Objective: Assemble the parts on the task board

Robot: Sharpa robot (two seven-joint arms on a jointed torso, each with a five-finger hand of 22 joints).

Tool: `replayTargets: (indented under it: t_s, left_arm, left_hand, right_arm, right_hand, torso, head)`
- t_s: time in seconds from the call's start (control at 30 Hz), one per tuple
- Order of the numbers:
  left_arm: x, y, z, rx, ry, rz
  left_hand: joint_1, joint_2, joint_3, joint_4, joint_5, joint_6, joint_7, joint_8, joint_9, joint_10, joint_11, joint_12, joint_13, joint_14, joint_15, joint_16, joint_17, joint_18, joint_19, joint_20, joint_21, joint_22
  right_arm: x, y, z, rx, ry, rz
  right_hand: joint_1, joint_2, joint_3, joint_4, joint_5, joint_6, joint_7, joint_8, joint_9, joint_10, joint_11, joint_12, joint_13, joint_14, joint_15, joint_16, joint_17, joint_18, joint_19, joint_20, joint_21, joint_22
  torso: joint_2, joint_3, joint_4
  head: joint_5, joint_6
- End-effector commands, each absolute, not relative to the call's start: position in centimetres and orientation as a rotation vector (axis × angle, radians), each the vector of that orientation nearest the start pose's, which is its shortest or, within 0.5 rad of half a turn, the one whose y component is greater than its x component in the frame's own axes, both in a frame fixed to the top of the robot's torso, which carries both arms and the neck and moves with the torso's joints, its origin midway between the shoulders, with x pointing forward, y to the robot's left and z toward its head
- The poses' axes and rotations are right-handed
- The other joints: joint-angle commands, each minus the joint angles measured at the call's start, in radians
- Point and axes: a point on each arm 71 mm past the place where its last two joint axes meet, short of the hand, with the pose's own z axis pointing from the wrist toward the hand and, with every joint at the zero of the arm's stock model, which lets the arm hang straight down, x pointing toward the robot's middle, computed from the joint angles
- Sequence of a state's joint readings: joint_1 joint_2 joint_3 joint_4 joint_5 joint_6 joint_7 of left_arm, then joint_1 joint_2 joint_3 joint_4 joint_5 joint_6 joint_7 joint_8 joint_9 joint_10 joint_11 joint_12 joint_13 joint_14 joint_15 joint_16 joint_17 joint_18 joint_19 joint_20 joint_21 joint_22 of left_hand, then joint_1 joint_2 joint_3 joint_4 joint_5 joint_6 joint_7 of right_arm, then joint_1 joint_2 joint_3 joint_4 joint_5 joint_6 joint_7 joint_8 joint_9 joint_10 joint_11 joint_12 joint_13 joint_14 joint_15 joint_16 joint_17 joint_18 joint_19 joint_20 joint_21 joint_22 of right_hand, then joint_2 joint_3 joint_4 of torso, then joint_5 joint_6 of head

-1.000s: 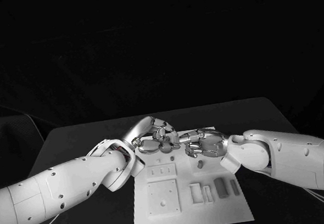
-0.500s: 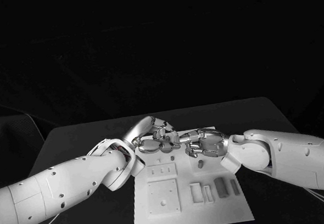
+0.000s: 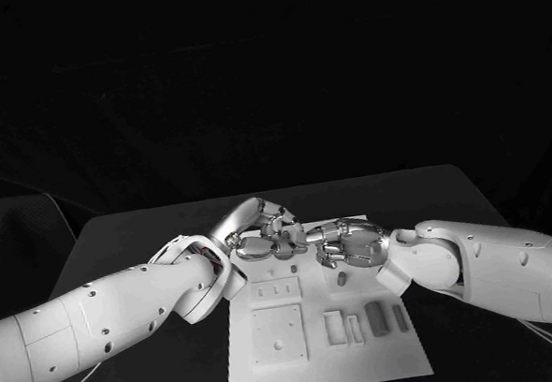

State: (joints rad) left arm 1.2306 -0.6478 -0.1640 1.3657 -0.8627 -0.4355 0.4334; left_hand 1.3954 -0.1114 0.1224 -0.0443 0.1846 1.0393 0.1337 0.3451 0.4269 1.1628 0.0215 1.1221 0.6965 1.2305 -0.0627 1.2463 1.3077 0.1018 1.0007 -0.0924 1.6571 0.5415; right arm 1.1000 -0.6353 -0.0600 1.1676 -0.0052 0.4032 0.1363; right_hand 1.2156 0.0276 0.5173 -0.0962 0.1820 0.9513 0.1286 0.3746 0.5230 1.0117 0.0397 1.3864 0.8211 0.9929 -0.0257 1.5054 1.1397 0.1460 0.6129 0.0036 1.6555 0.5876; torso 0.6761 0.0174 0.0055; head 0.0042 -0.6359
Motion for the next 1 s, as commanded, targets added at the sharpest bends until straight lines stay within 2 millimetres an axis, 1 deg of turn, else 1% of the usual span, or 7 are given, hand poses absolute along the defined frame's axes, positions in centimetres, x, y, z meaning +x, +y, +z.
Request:
replayTargets:
  t_s: [0.03, 0.23, 0.5, 0.7, 0.8, 1.0]
  left_arm:
    - [49.21, 13.59, -19.89, -0.059, 1.523, -1.273]
    - [49.13, 13.45, -19.91, -0.051, 1.529, -1.279]
    - [49.02, 13.28, -19.9, -0.038, 1.531, -1.289]
    - [49.02, 13.28, -19.92, -0.033, 1.535, -1.29]
    - [49.04, 13.34, -19.93, -0.034, 1.536, -1.289]
    - [49.07, 13.36, -19.98, -0.034, 1.542, -1.288]
  left_hand:
    - [0.004, 0.005, 0.004, 0.0, 0.002, 0.0, 0.006, -0.005, -0.001, -0.008, 0.001, 0.006, 0.001, -0.007, 0.0, 0.005, 0.048, 0.076, -0.005, 0.003, 0.021, 0.001]
    - [0.005, 0.006, 0.006, 0.001, 0.002, -0.002, 0.006, -0.007, -0.002, -0.01, 0.001, 0.006, 0.001, -0.008, 0.0, 0.006, 0.048, 0.076, -0.007, 0.003, 0.02, 0.001]
    - [0.016, 0.024, 0.029, 0.006, 0.003, 0.0, 0.002, -0.007, -0.001, -0.019, 0.003, 0.007, 0.002, -0.019, 0.0, 0.011, 0.042, 0.077, -0.014, 0.005, 0.019, 0.001]
    - [0.028, 0.045, 0.06, 0.015, 0.003, 0.015, -0.004, -0.001, 0.002, -0.027, 0.006, 0.011, 0.004, -0.03, 0.002, 0.019, 0.036, 0.077, -0.022, 0.007, 0.021, 0.002]
    - [0.034, 0.055, 0.078, 0.021, 0.003, 0.024, -0.003, 0.002, 0.004, -0.03, 0.007, 0.013, 0.005, -0.034, 0.003, 0.023, 0.033, 0.078, -0.026, 0.008, 0.022, 0.003]
    - [0.04, 0.066, 0.101, 0.028, 0.003, 0.037, 0.001, 0.006, 0.007, -0.033, 0.007, 0.015, 0.006, -0.039, 0.004, 0.029, 0.03, 0.078, -0.03, 0.008, 0.024, 0.004]
  right_arm:
    - [49.25, -16.47, -26.49, 1.06, 2.075, 1.929]
    - [49.27, -16.45, -26.52, 1.059, 2.077, 1.925]
    - [49.32, -16.4, -26.58, 1.056, 2.081, 1.916]
    - [49.34, -16.41, -26.59, 1.057, 2.08, 1.914]
    - [49.36, -16.44, -26.59, 1.058, 2.079, 1.913]
    - [49.51, -16.65, -26.65, 1.074, 2.064, 1.891]
  right_hand:
    - [-0.001, 0.008, 0.006, -0.001, 0.003, 0.087, 0.009, 0.032, 0.025, -0.002, 0.003, -0.005, -0.002, -0.006, -0.003, -0.004, -0.001, -0.005, -0.007, 0.002, 0.053, -0.001]
    - [-0.001, 0.009, 0.007, -0.001, 0.003, 0.087, 0.009, 0.032, 0.025, -0.002, 0.003, -0.005, -0.002, -0.006, -0.003, -0.005, -0.001, -0.005, -0.008, 0.002, 0.053, -0.001]
    - [-0.001, 0.009, 0.007, -0.002, 0.003, 0.087, 0.009, 0.032, 0.025, -0.002, 0.003, -0.005, -0.002, -0.007, -0.003, -0.005, -0.001, -0.005, -0.008, 0.002, 0.052, -0.001]
    - [-0.002, 0.009, 0.007, -0.002, 0.003, 0.087, 0.009, 0.032, 0.025, -0.003, 0.003, -0.005, -0.002, -0.007, -0.003, -0.005, -0.001, -0.005, -0.008, 0.002, 0.052, -0.002]
    - [-0.002, 0.009, 0.007, -0.002, 0.003, 0.086, 0.009, 0.032, 0.025, -0.003, 0.003, -0.005, -0.002, -0.007, -0.003, -0.005, -0.001, -0.005, -0.008, 0.002, 0.052, -0.002]
    - [-0.002, 0.009, 0.007, -0.002, 0.003, 0.086, 0.009, 0.032, 0.025, -0.003, 0.003, -0.005, -0.002, -0.007, -0.003, -0.005, -0.001, -0.005, -0.009, 0.002, 0.052, -0.002]
  torso:
    - [0.0, -0.0003, -0.0001]
    - [0.0, -0.0002, 0.0001]
    - [0.0, -0.0004, 0.0001]
    - [0.0, -0.0002, 0.0004]
    - [0.0, -0.0002, 0.0001]
    - [0.0, -0.0002, -0.0001]
  head:
    - [0.0, 0.0]
    - [0.001, -0.002]
    - [0.001, -0.003]
    - [0.001, -0.004]
    - [0.001, -0.004]
    - [0.001, -0.005]
